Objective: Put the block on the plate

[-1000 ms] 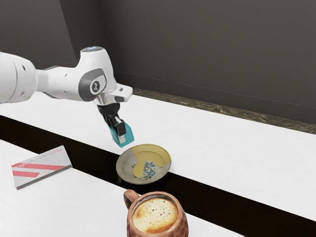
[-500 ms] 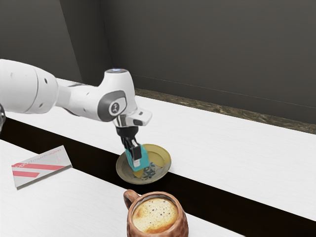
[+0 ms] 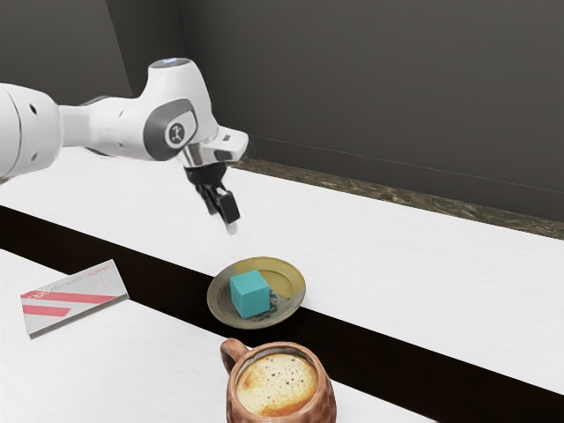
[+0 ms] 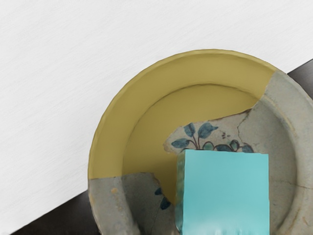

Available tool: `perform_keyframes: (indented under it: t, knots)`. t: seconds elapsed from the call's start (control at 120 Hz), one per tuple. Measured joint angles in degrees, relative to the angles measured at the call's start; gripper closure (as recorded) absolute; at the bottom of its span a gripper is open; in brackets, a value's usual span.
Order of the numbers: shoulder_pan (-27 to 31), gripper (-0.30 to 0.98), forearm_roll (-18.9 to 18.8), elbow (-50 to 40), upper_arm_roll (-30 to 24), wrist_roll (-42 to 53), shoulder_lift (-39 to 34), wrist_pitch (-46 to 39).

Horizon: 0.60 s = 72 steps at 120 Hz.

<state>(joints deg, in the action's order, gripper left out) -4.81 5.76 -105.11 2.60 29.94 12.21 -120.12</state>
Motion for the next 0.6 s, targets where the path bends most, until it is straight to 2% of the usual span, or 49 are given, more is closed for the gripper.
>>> perform_keyframes:
  t: [0.125,0.3,0.6]
  knots:
    - [0.2,0.01,-0.5,6.7,3.3,-1.5,-1.0,6.8]
    - [0.1,0.01,-3.2,13.1,3.7,-3.8,-4.1,15.2]
    - [0.1,0.00,-4.2,14.4,3.5,-6.6,-5.0,21.6]
